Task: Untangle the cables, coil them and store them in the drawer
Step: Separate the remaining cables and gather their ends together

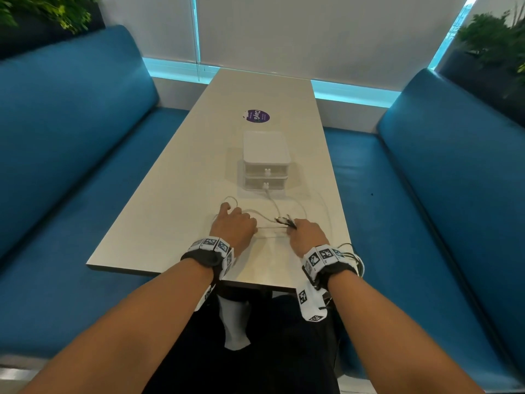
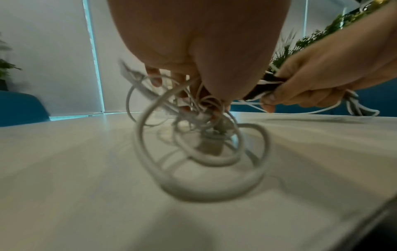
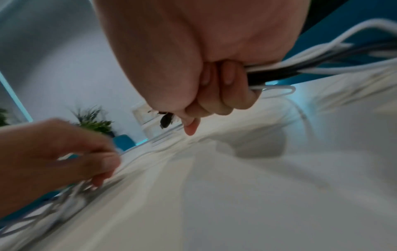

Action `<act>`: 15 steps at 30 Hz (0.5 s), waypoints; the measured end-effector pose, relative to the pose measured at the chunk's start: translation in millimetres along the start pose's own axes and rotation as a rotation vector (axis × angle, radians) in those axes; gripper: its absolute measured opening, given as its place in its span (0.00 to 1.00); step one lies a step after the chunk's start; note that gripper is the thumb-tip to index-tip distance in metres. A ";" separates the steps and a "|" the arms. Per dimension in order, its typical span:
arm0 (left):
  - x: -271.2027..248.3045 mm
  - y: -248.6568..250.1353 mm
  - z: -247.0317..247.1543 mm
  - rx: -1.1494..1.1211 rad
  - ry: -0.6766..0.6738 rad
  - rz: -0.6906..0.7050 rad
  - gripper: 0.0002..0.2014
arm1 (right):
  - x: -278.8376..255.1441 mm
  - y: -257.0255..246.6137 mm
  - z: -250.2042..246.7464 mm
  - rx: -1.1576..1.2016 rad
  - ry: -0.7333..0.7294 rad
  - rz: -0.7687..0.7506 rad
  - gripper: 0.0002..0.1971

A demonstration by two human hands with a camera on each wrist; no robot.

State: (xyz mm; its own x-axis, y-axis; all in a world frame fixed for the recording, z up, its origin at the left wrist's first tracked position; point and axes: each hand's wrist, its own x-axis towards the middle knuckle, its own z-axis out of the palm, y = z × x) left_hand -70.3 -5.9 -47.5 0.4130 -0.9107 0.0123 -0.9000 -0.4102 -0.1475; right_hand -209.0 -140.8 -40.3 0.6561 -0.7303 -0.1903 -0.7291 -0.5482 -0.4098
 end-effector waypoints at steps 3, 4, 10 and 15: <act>-0.4 -8.7 2.0 0.032 -0.018 0.033 0.13 | 2.3 17.6 -6.4 -0.015 0.016 0.097 0.13; 0.0 -6.4 1.8 0.040 -0.029 0.043 0.12 | 1.3 18.6 -5.5 -0.028 0.020 0.115 0.13; 5.1 21.2 -2.8 0.075 -0.060 0.085 0.11 | -9.4 4.2 0.9 -0.026 0.145 0.057 0.12; 7.2 40.4 -12.2 0.011 -0.021 0.085 0.12 | -17.0 -9.3 8.8 0.044 0.062 -0.087 0.12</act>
State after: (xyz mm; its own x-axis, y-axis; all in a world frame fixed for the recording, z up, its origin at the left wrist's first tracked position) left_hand -105.5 -29.7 -41.4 0.3380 -0.9409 -0.0219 -0.9305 -0.3305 -0.1582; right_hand -211.7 -119.7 -41.1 0.7020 -0.7055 -0.0972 -0.6599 -0.5930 -0.4615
